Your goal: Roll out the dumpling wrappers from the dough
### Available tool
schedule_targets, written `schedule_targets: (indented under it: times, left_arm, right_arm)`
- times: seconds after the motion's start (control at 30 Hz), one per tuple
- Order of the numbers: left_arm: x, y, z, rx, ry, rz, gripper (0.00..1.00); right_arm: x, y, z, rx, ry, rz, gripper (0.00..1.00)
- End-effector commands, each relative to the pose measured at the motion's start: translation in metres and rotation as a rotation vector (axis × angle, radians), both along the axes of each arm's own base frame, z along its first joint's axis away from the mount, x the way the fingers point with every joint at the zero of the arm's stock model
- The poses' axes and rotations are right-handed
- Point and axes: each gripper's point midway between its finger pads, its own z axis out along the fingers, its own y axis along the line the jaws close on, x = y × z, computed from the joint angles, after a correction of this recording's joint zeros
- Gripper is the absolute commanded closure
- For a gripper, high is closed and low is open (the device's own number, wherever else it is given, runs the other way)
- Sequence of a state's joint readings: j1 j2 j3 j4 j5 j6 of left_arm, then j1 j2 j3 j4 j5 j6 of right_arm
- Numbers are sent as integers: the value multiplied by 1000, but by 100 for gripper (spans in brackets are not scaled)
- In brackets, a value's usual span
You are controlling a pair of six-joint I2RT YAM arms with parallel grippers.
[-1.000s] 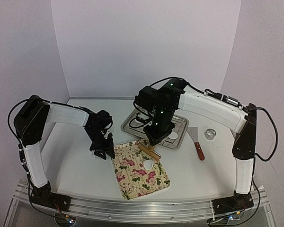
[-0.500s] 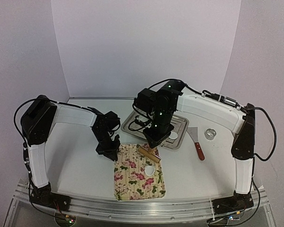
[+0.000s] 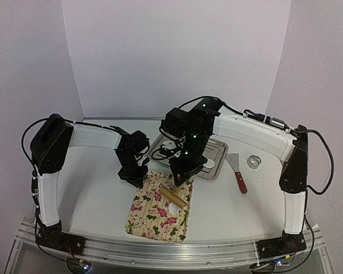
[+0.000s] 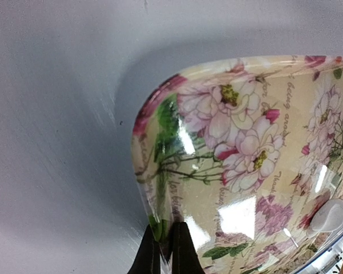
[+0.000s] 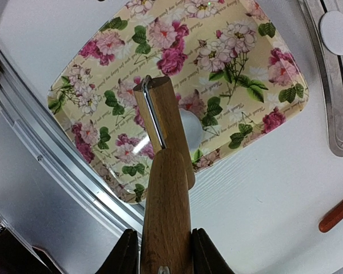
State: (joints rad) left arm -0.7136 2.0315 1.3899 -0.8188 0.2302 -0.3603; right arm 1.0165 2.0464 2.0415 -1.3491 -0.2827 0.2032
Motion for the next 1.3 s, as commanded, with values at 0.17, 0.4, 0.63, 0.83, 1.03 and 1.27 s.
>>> schedule_targets:
  times: [0.17,0.4,0.63,0.83,1.03,1.27]
  left_arm:
    - [6,18,-23,110,-34,-59,100]
    - [9,14,-23,105,-35,-60,100]
    - [11,10,-22,95,-35,-55,100]
    - [11,11,-23,100,-34,-55,100]
    - [12,11,-24,100,-34,-54,100]
    - [11,10,-25,97,-30,-54,100]
  right_arm:
    - [-34,-50,-15,-262,144,46,100]
    - [-28,-52,-27,-311,126,66,100]
    - [-25,-51,-42,-342,131,77,100]
    - [-21,-61,-54,-405,116,77,100]
    - [-27,-83,-78,-521,142,70,100]
    - [-41,-92,-110,-548,217,46,100]
